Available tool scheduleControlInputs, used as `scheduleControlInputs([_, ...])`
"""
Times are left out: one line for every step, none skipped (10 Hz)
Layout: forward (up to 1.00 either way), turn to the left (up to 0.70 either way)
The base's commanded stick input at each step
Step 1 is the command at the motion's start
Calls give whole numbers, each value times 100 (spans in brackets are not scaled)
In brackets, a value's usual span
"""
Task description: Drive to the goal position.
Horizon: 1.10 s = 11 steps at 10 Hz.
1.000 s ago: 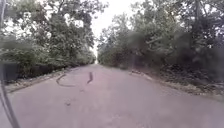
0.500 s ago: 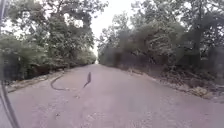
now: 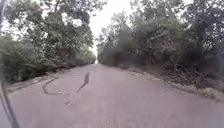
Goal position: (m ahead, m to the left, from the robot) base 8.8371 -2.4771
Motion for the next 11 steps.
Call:
scheduleControlInputs([70,23])
scheduleControlInputs([70,0])
scheduleControlInputs([70,0])
scheduleControlInputs([70,0])
scheduleControlInputs([70,0])
scheduleControlInputs([70,0])
scheduleControlInputs([70,0])
scheduleControlInputs([70,0])
scheduleControlInputs([70,0])
scheduleControlInputs([70,0])
scheduleControlInputs([70,0])
